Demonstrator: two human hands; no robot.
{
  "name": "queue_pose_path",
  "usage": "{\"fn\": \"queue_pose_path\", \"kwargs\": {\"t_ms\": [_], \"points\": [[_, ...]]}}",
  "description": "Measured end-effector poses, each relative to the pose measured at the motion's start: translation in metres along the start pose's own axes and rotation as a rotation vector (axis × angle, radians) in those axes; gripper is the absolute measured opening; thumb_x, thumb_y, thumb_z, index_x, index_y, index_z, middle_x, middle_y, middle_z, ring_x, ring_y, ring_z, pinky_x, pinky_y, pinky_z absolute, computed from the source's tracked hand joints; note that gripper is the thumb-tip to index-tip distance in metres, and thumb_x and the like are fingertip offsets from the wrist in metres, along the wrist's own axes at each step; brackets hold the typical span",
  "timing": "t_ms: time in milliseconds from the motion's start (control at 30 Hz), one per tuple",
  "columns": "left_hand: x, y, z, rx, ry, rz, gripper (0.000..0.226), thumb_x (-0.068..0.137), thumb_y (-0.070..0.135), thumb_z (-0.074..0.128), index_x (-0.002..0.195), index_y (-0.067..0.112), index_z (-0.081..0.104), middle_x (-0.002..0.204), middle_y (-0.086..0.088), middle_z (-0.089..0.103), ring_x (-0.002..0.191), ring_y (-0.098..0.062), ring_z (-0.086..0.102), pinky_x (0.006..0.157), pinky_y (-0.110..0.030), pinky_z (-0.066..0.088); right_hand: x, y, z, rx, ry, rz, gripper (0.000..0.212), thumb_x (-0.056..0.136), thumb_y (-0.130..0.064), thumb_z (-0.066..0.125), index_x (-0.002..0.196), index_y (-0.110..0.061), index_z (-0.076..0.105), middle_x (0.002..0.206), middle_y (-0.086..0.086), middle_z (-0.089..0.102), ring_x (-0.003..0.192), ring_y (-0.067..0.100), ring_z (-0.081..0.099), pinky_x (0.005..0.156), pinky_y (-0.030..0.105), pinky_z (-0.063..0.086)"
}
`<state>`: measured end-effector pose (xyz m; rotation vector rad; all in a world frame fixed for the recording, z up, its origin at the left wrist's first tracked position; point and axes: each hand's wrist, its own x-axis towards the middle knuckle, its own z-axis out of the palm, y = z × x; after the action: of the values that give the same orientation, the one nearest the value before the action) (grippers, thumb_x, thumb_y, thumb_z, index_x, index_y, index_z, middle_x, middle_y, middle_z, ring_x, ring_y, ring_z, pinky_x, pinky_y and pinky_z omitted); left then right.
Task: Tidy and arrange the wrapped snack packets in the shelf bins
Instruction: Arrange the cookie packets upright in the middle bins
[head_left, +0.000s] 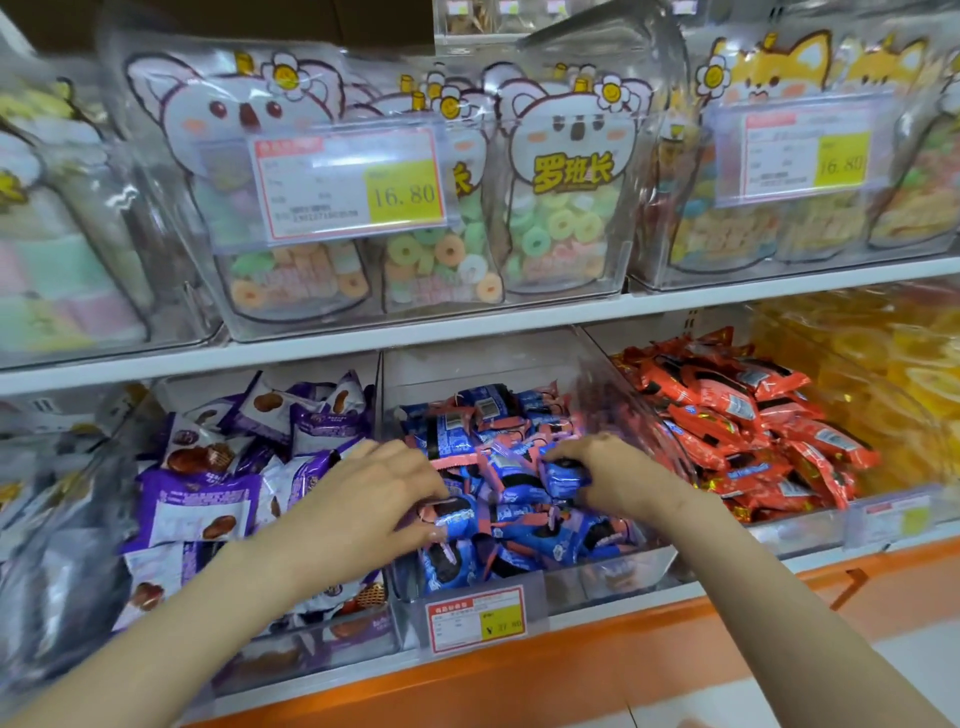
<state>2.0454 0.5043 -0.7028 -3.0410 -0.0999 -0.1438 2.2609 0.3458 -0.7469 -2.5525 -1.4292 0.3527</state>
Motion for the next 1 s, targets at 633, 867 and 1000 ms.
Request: {"fn": "queue_pose_path", "kwargs": {"t_ms": [633, 867, 1000], "points": [[-0.056, -0.020, 0.017, -0.240, 0.090, -0.127, 0.045, 0.082, 0.062, 0.031, 0.122, 0.045, 0.045, 0.133, 0.023, 0.040, 0.113, 0.004, 0.037, 0.088, -0.021, 0.035, 0.098, -0.047, -0.011, -0.273, -0.056, -0.065, 0.041, 0.089, -0.005, 0.046, 0.125, -0.021, 0.055, 0.138, 0.007, 0.043, 0.105, 0.029, 0.053, 0.077, 0.031, 0.045], [-0.051, -0.018, 0.020, -0.338, 0.179, -0.109, 0.072, 0.070, 0.072, 0.017, 0.129, 0.042, 0.045, 0.137, 0.026, 0.026, 0.124, 0.007, 0.021, 0.103, -0.021, 0.016, 0.065, -0.033, -0.038, -0.163, -0.064, -0.054, 0.037, 0.090, -0.004, 0.045, 0.122, -0.013, 0.061, 0.136, 0.006, 0.051, 0.122, 0.024, 0.049, 0.099, 0.028, 0.040], [-0.043, -0.017, 0.024, -0.317, 0.226, -0.120, 0.068, 0.073, 0.069, 0.024, 0.122, 0.032, 0.055, 0.131, 0.015, 0.039, 0.121, -0.001, 0.023, 0.098, -0.025, 0.023, 0.024, -0.036, -0.040, 0.056, 0.075, -0.090, 0.031, 0.091, -0.008, 0.055, 0.119, -0.013, 0.064, 0.127, 0.005, 0.059, 0.116, 0.020, 0.054, 0.096, 0.021, 0.038]]}}
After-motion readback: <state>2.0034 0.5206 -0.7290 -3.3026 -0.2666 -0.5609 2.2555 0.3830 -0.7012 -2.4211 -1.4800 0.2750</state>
